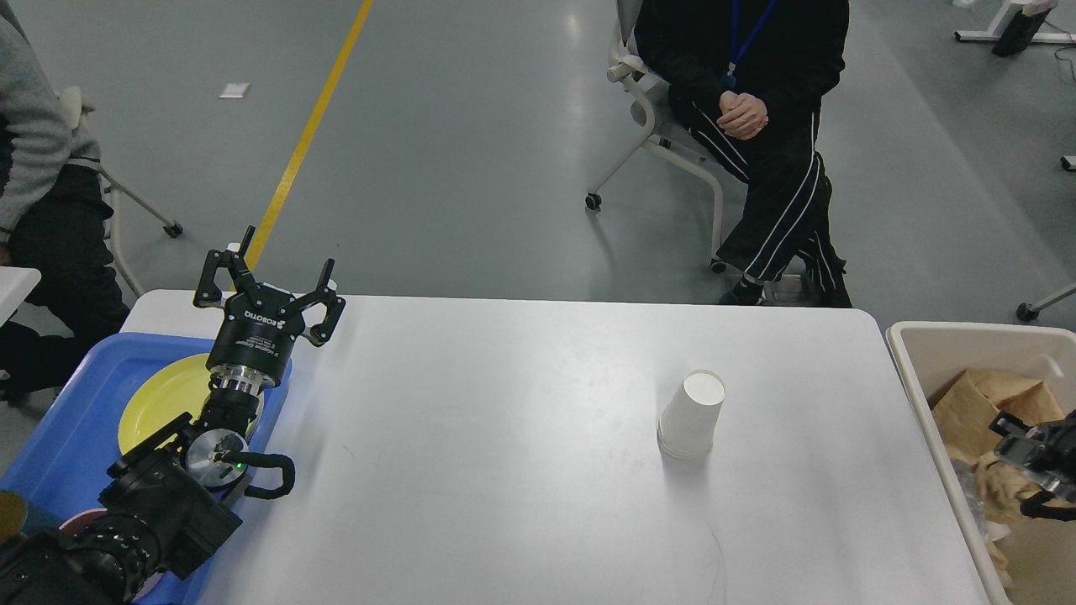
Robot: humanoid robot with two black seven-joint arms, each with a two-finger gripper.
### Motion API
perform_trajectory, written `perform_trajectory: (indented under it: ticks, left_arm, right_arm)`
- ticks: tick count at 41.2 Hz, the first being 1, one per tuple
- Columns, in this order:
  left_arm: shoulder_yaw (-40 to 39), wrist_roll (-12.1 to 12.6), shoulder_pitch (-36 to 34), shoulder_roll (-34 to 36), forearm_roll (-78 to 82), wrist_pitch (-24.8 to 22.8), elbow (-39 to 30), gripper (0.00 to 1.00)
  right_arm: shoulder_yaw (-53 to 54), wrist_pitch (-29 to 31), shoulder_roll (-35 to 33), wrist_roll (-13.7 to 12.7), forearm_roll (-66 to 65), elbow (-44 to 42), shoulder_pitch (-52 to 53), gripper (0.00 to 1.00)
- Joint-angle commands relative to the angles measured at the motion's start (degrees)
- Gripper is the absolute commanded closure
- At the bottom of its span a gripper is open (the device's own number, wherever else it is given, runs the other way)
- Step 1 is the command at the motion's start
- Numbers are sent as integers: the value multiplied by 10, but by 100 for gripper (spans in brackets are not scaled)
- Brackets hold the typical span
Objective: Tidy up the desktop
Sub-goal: 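Move the right gripper to the white paper cup and grasp it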
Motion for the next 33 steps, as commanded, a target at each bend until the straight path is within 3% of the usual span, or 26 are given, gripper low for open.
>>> perform_trajectory:
  ticks: [1, 5, 12, 22, 26, 33]
  left_arm:
    - [0, 0, 0, 0, 0, 0, 0, 1]
    - [0, 0, 0, 0, 0, 0, 0, 1]
    - [0, 0, 0, 0, 0, 0, 0, 1]
    - [0, 0, 0, 0, 0, 0, 0, 1]
    - [0, 0, 0, 0, 0, 0, 0, 1]
    - [0, 0, 0, 0, 0, 0, 0, 1]
  right_arm:
    - [0, 1, 0, -1, -6, 1, 4, 0]
    - [-3, 3, -5, 0, -11, 3, 25, 0]
    - [2, 56, -24, 5, -12, 68, 181, 0]
    - [1, 76, -37, 9, -23, 296, 355, 0]
    - [6, 79, -12, 10, -71, 452, 483, 0]
    - [7, 80, 37, 18, -73, 578, 586, 0]
